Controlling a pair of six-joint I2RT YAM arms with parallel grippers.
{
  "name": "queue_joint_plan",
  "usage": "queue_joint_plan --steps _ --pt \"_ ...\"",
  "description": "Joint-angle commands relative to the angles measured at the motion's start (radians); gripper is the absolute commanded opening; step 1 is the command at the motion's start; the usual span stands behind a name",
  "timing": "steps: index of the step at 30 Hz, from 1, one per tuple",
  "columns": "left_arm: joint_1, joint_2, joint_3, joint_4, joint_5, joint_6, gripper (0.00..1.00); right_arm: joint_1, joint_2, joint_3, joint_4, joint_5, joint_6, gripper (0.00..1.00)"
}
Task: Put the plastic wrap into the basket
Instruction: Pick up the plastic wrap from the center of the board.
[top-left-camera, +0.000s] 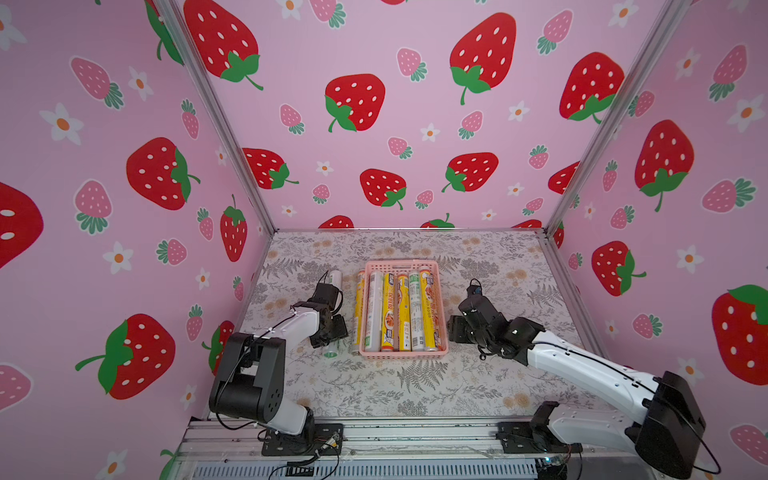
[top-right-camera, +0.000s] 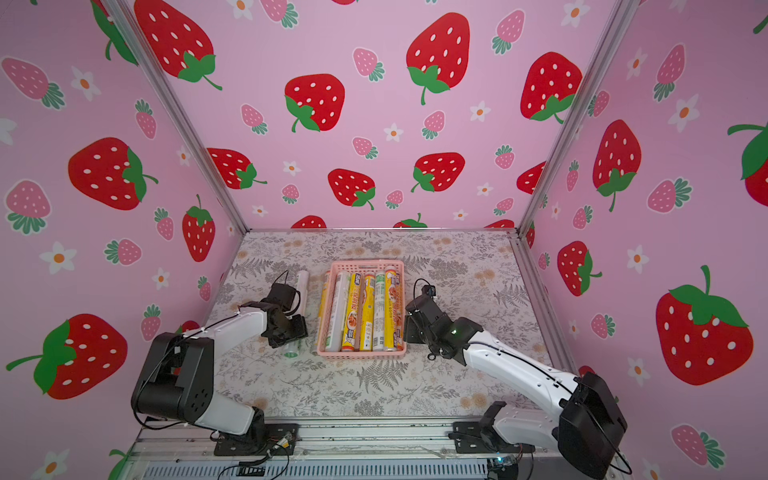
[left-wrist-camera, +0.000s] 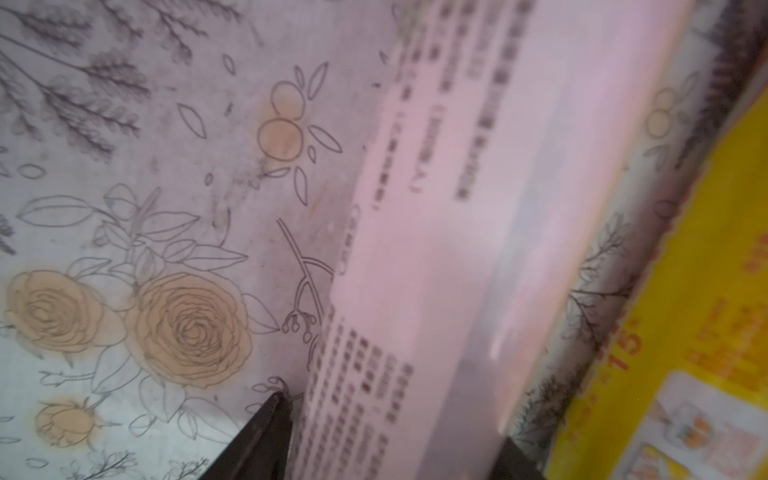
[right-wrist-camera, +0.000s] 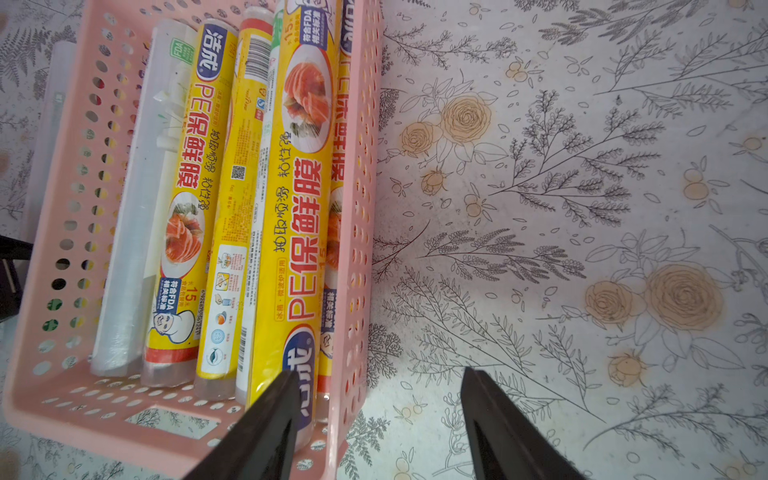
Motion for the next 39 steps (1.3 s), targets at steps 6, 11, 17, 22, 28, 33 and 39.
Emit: queue_joint_plan --steps 6,11,17,22,28,33,39 --pt "0.004 -0.072 -0.043 -0.032 -0.023 -0.046 0.47 -0.01 -0.022 0.023 -0.002 0.004 0.005 0.67" --pt "0.004 -0.162 -0.057 -0.05 -0.025 -0.073 0.45 -0.012 -0.059 0.027 -0.019 0.003 0.017 0.67" --pt "0.001 -0.3 -0.026 -0.103 -0.026 -0.094 0.43 -0.013 -0.08 0.034 -0.028 0.048 0.025 0.67" --pt "-0.038 -0.406 0.042 -0.195 -0.062 -0.119 0.41 -0.014 -0.076 0.072 -0.021 0.024 0.012 0.67" --pt "-0.098 -0.535 0.079 -0.26 -0.068 -0.147 0.41 -0.014 -0.077 0.113 -0.038 0.02 -0.033 0.67" --pt "-0.204 -0.56 0.116 -0.282 -0.087 -0.189 0.41 -0.017 -0.082 0.129 -0.041 0.022 -0.04 0.67" --pt "-0.404 -0.48 0.154 -0.207 -0.098 -0.28 0.41 -0.024 -0.066 0.146 -0.061 0.004 -0.027 0.67"
